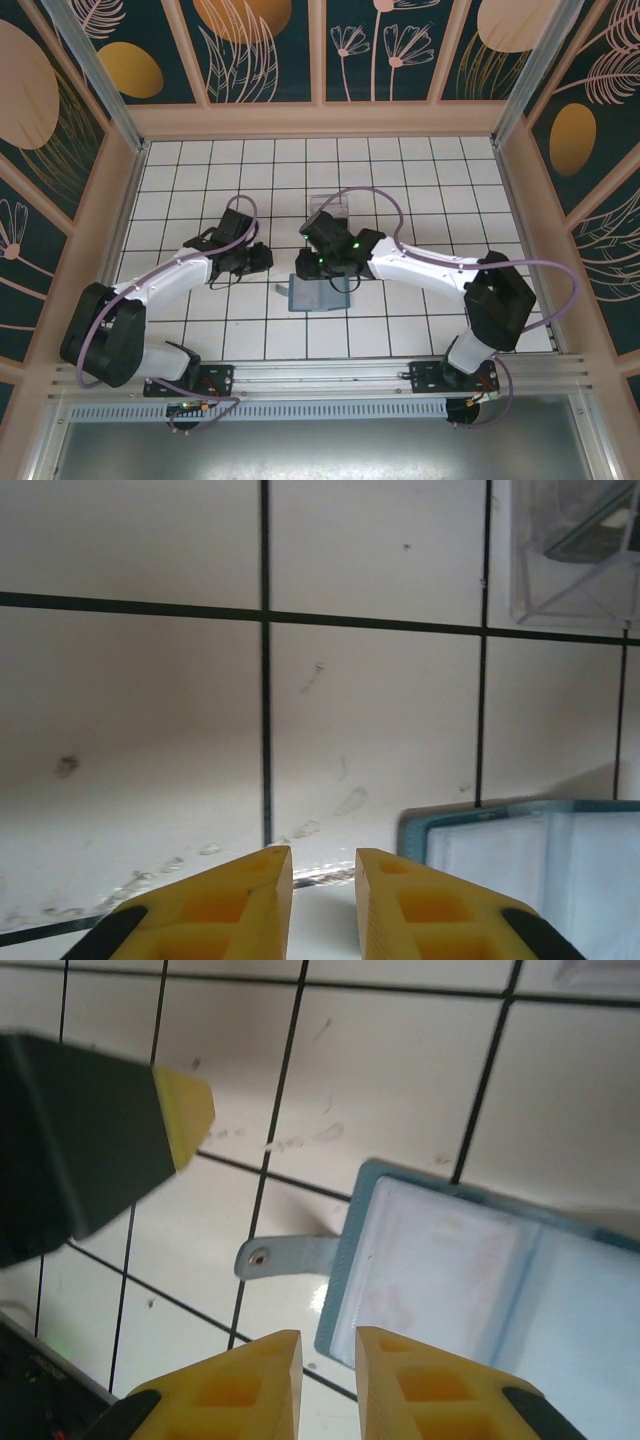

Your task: Take the credit cards out of the card holder

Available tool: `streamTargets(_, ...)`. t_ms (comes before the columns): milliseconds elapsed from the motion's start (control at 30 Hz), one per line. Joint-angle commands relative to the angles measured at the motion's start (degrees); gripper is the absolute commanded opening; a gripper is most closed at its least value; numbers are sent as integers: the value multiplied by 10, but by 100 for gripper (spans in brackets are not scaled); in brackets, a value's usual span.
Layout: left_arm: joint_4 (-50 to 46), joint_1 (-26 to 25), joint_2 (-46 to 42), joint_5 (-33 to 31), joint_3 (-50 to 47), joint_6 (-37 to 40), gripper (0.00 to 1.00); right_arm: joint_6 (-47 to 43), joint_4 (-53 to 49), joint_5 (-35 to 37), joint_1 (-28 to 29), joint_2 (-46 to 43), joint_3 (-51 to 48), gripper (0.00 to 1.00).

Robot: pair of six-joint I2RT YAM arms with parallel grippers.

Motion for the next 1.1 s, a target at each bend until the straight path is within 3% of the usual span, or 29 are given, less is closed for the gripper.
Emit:
streamTargets(0,-16,19,-21,8,-13,17,24,25,15,-10,16,34,1,22)
streamTargets(433,-6,33,-36,11,-18,11,25,27,37,-37,30,120,26,31)
streamTargets(1067,0,33,-52,17,-37,14,25,36,31,-32,35,168,45,38)
